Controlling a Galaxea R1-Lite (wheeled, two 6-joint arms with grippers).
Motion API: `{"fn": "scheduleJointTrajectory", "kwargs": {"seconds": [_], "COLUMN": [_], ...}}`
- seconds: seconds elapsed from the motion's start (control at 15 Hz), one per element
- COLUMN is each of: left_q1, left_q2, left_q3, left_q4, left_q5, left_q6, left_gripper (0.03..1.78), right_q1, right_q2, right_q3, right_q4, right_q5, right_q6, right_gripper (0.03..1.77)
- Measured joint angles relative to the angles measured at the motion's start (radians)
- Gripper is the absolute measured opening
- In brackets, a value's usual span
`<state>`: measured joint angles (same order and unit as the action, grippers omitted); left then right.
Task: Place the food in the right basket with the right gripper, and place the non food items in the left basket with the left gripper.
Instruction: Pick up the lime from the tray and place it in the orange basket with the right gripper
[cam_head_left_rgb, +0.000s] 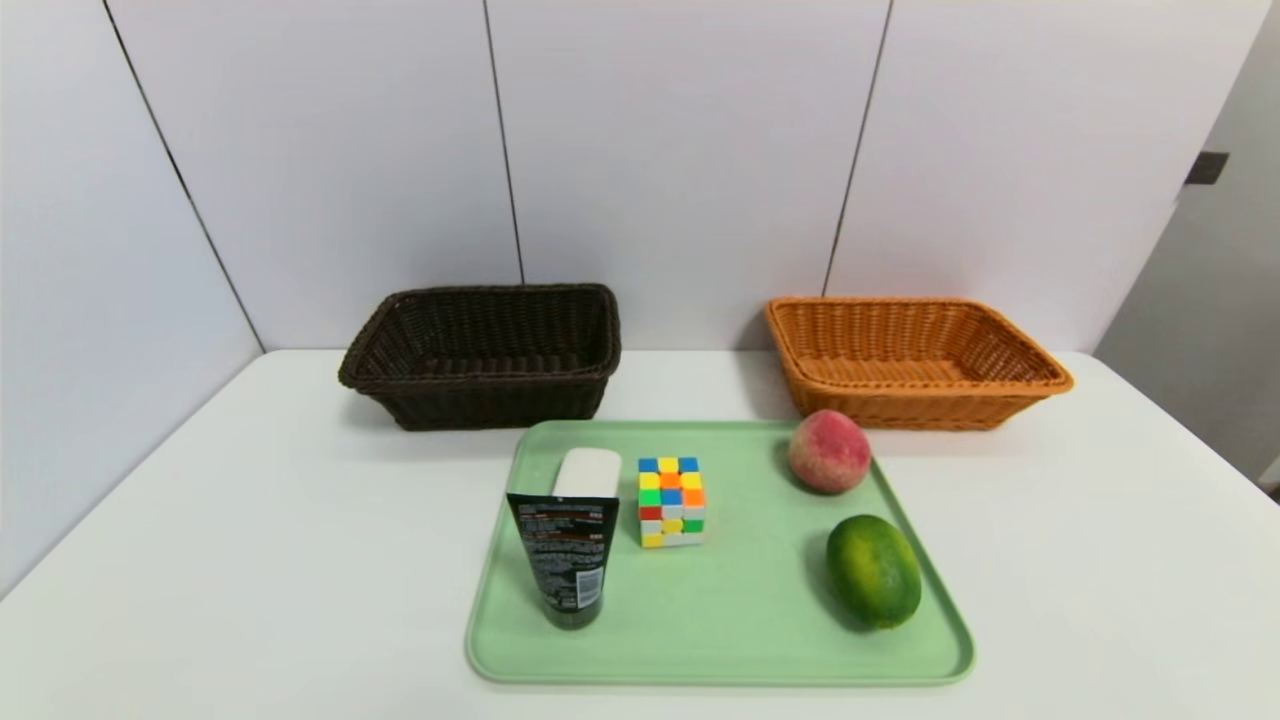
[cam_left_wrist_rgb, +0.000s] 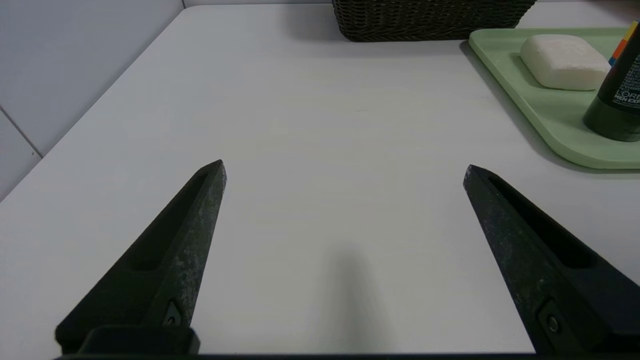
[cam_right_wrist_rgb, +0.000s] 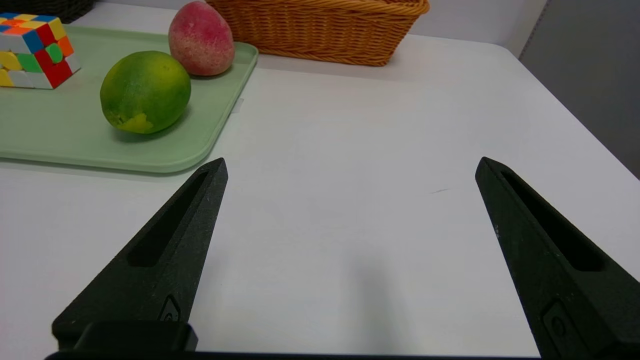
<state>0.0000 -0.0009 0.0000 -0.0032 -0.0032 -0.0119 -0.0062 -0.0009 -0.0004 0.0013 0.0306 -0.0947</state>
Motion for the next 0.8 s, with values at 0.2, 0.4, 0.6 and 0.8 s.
{"fn": "scheduleJointTrajectory", "kwargs": {"seconds": [0.2,0.4,0.6,0.8], "left_q1": [0.0,0.0,0.0,0.0], "left_q2": [0.0,0.0,0.0,0.0], "left_q3": [0.0,0.0,0.0,-0.007], "left_q4": [0.0,0.0,0.0,0.0], "left_q5": [-0.001,-0.003,-0.002,-0.003], "left_q6": [0.001,0.001,-0.004,0.002], "left_gripper": [1.69,1.69,1.69,1.69], "right_q1": [0.0,0.0,0.0,0.0], "right_q2": [0.0,0.0,0.0,0.0], "right_q3": [0.0,0.0,0.0,-0.005], "right_q4": [0.001,0.0,0.0,-0.034], "right_q5": [0.004,0.005,0.004,0.006], "right_q6": [0.001,-0.002,0.007,0.008], "right_gripper": [1.71,1.71,1.71,1.71]}}
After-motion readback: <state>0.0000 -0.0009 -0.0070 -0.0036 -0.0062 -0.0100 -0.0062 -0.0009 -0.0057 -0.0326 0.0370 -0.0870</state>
